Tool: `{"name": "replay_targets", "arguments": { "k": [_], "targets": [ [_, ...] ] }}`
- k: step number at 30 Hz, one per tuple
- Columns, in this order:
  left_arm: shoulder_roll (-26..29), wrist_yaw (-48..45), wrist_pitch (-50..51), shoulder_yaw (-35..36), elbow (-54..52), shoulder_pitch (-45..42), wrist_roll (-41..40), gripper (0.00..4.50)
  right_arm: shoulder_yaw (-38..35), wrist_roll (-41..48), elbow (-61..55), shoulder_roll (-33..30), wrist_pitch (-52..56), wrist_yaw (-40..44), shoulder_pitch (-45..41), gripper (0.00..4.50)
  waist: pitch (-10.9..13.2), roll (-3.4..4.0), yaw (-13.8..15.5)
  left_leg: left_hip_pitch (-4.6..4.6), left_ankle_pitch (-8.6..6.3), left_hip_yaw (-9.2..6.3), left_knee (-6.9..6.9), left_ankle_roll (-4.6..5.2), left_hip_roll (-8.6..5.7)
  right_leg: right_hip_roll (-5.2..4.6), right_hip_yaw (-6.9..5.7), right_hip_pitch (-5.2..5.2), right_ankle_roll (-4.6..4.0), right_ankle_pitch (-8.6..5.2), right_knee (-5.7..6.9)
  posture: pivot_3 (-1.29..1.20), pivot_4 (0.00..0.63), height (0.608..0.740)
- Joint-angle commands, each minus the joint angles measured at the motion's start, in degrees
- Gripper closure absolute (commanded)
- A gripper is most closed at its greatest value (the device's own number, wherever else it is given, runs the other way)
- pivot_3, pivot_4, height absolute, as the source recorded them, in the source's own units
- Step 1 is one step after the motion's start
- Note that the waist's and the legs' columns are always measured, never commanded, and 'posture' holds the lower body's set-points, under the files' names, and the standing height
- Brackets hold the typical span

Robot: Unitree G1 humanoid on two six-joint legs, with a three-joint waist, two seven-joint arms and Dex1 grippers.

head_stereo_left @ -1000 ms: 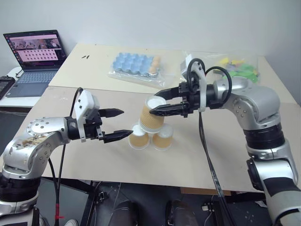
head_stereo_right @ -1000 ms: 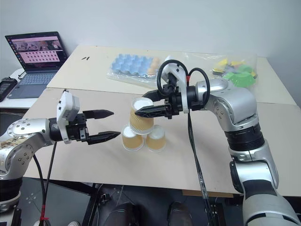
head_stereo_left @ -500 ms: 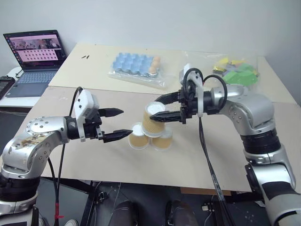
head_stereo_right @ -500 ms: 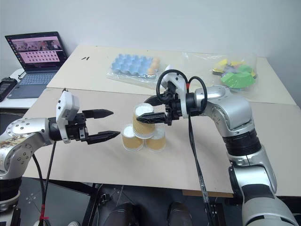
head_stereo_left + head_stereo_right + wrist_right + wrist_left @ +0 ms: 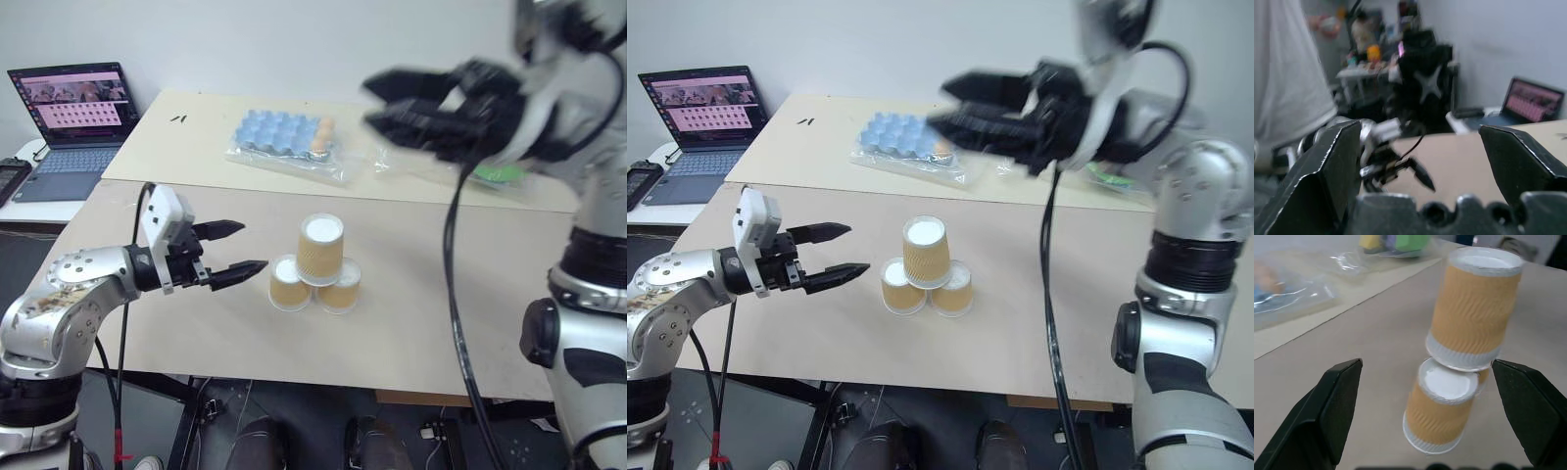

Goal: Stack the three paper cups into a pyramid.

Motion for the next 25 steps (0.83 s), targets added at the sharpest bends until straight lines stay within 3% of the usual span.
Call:
{"name": "replay_targets", "arguments": {
  "k": [1, 5, 11, 18, 25],
  "targets": [
    [-4.74, 12.02, -2.73, 6.61, 1.62, 1.79, 3.73, 0.0, 3.72, -15.92, 0.53, -4.07, -6.84, -13.99, 9.0, 0.05, -0.11, -0.18, 0.15, 0.04, 0.0, -0.01, -0.01, 0.0, -0.01, -0.02, -0.01, 0.03, 0.0, 0.0, -0.02, 0.0, 0.15, 0.724],
    [-12.38, 26.63, -7.24, 10.21, 6.23, 2.25, 10.87, 0.0, 10.0, -31.24, 1.48, -4.04, -12.4, -28.1, 21.51, 0.05, -0.12, -0.19, 0.25, -0.03, 0.01, 0.04, 0.02, -0.01, -0.12, -0.23, 0.03, -0.11, 0.01, -0.01, -0.03, 0.0, 0.15, 0.724],
    [-19.62, 40.75, -19.29, 11.65, 18.82, -0.95, 20.34, 0.0, 9.82, -43.13, 6.16, 3.14, -28.52, -43.53, 31.26, 0.05, -0.1, -0.15, -0.25, -0.04, 0.07, 0.15, -0.05, -0.08, -0.12, -0.15, 0.04, -0.19, 0.02, -0.01, 0.01, 0.0, 0.15, 0.724],
    [-21.62, 47.68, -34.04, 10.45, 36.55, -5.7, 26.95, 0.0, 1.99, -43.12, 17.86, 12.55, -49.71, -52.39, 37.48, 0.05, -0.12, -0.17, -0.39, 0.11, 0.07, 0.17, -0.05, -0.09, -0.11, -0.12, -0.02, 0.01, 0.03, -0.02, -0.03, 0.0, 0.15, 0.724],
    [-20.41, 47.79, -40.26, 9.52, 43.52, -8.57, 28.43, 0.0, -0.38, -41.21, 23.45, 14.31, -53.83, -51.33, 36.81, 0.05, -0.12, -0.17, -0.79, 0.05, 0.08, 0.31, -0.04, -0.08, -0.09, -0.12, 0.0, -0.08, 0.05, -0.01, -0.01, 0.0, 0.15, 0.724]
  ]
}}
